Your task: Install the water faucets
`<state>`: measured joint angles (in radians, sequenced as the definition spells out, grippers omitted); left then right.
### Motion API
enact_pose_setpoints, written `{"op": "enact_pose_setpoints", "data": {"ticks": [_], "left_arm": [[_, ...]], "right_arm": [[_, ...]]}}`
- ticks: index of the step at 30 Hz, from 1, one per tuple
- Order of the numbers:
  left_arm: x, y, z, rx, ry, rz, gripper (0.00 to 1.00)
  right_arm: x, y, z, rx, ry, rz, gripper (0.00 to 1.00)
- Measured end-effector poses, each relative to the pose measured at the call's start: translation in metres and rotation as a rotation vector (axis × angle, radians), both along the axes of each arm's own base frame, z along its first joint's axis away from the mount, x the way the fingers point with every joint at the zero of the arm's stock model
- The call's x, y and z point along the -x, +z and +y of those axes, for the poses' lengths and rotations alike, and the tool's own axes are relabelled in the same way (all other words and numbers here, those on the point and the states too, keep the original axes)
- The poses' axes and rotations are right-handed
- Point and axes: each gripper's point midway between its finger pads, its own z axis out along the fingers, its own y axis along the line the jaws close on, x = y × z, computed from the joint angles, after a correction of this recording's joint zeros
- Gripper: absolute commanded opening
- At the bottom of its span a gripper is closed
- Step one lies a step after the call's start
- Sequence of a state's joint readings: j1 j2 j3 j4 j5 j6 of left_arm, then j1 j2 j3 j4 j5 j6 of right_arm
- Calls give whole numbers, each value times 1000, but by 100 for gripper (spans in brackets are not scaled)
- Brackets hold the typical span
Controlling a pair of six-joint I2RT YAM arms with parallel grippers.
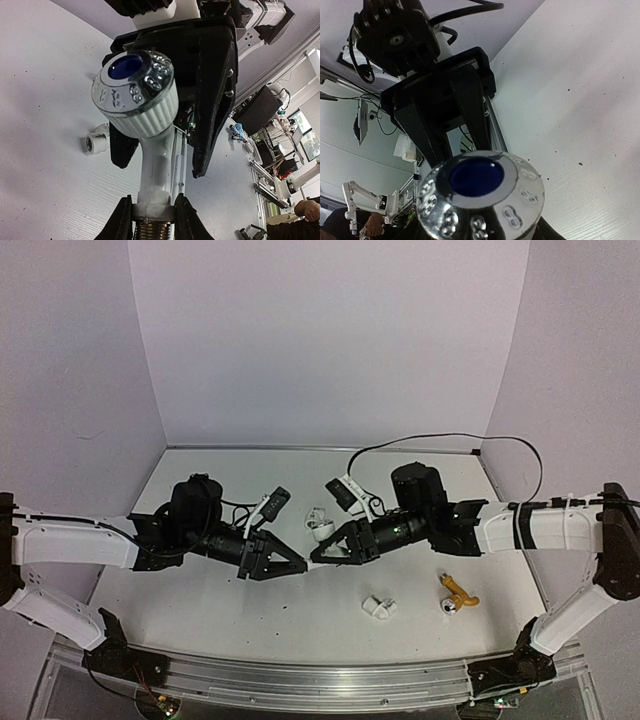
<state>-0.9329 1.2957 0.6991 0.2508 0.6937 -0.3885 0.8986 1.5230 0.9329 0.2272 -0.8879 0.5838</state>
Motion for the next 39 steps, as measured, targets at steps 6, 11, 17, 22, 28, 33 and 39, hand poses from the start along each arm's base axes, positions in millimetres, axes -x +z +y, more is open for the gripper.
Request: {"op": "enact_pose_setpoints", "data": {"ticks": [6,11,17,22,28,33,39], "left_arm": [[3,1,0,4,-18,5,0],[4,-2,0,-6,-20,16,0],[5,-2,0,-6,-24,27,0],[3,-4,0,-15,-13,31,45],[-7,-7,0,-34,52,25,72],[-20,-14,2,-70,135,28,76],[-41,-25,-11,-132,198,62,79]], "right_arm": [[-1,5,6,-38,14,5,38],[1,1,8,-44,31,18,26],[1,1,9,-51,34,12,0],[1,-3,8,-50,30,7,0],[-17,-17,-4,70,-117,-73,0],[-60,-31,-65,338,-469,-248,0],[-72,-19,-123,439,-676,-372,0]]}}
